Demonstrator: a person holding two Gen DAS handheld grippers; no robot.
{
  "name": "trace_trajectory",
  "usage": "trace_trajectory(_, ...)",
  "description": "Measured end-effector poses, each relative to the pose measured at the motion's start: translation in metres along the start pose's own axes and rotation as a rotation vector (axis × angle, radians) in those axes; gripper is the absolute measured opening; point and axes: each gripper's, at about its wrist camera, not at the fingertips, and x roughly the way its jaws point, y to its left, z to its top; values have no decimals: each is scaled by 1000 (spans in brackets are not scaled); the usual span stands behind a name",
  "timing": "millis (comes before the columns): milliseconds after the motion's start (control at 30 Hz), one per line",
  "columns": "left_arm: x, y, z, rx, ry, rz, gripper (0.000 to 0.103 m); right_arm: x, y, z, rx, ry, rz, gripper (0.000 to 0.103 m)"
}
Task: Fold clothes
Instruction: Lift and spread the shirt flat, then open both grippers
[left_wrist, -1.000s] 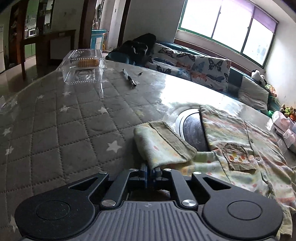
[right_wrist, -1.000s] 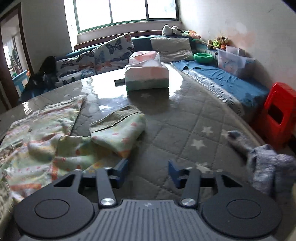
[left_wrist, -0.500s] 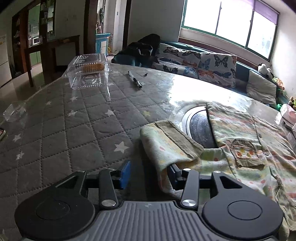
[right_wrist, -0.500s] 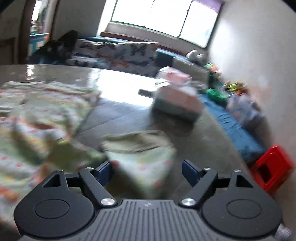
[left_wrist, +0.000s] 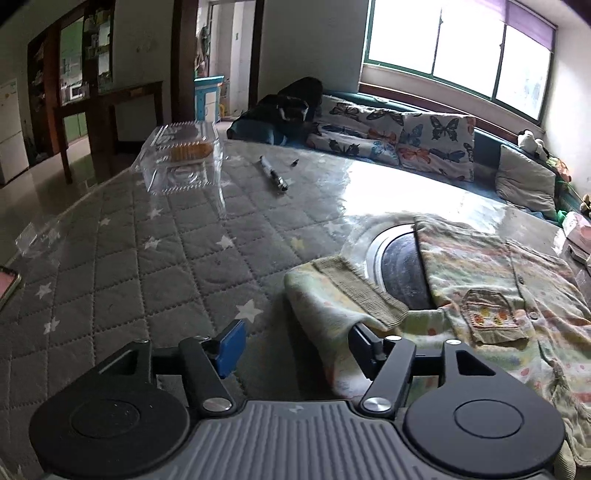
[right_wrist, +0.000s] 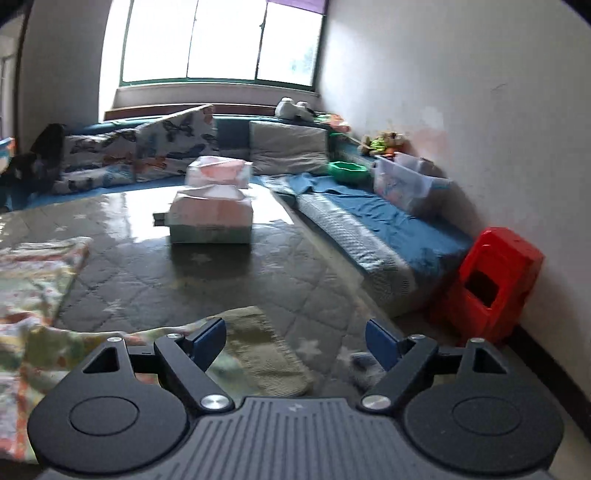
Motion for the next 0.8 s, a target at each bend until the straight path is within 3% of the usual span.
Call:
trace_trajectory(233,-4,-8,1,45,-22,26,69,16,37,-9,6,84,242,84)
trace_trajectory(433,2,-9,1,97,-19,53,73,30,54,-19,-6,149,273,85)
trace_trajectory(533,3,-19,0,160,-29,63,78,30,55,-20,-9,146,267,86)
trace_trajectory(600,6,-27,-2,205,-28,46,86,30,54,-20,-7,148,267,87)
trace_trajectory(800,34,-53,-14,366,5,65,87,31,57,-20,-8,151,264,91)
